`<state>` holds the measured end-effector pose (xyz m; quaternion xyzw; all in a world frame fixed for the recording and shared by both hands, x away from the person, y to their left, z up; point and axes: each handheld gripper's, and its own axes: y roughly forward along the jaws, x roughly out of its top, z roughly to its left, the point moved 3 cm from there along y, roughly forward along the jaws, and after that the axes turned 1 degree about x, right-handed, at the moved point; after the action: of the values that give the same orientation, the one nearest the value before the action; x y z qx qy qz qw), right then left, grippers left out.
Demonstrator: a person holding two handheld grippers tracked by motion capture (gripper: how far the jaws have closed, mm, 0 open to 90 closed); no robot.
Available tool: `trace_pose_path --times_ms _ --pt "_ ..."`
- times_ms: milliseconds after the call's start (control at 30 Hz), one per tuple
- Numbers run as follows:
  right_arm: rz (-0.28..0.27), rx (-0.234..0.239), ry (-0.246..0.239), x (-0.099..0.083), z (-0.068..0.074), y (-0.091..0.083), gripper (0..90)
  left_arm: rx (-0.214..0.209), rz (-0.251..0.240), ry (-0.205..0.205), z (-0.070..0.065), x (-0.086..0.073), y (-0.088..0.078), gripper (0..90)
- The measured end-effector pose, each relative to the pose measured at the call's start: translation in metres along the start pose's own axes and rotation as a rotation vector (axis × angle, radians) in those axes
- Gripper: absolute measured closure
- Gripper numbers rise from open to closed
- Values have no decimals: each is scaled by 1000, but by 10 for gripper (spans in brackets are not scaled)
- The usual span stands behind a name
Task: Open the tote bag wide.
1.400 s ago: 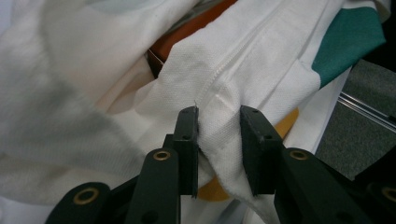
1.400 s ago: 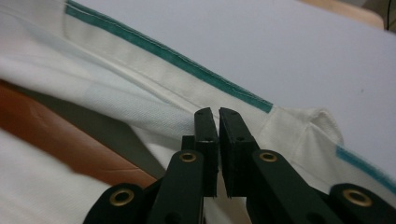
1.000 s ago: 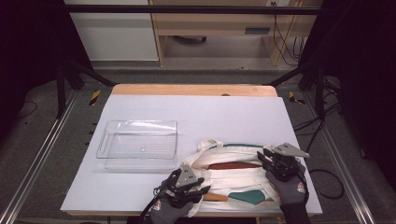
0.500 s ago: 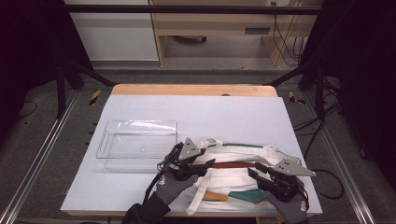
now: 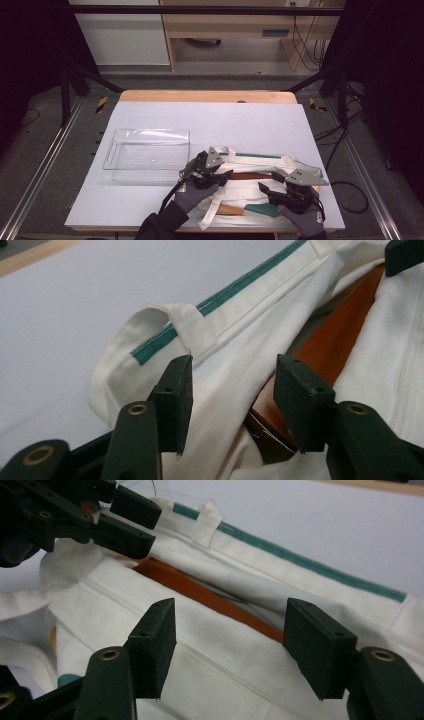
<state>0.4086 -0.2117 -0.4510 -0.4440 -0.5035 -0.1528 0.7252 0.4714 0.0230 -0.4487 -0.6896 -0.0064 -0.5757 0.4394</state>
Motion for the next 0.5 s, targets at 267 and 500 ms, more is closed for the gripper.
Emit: trace_pose_path --times_ms 267,500 --pt "47 6 -18 -10 2 1 636 -20 18 -40 2 -5 3 610" --pt "57 -30 -9 -12 2 -1 900 -10 54 -40 3 -7 7 851"
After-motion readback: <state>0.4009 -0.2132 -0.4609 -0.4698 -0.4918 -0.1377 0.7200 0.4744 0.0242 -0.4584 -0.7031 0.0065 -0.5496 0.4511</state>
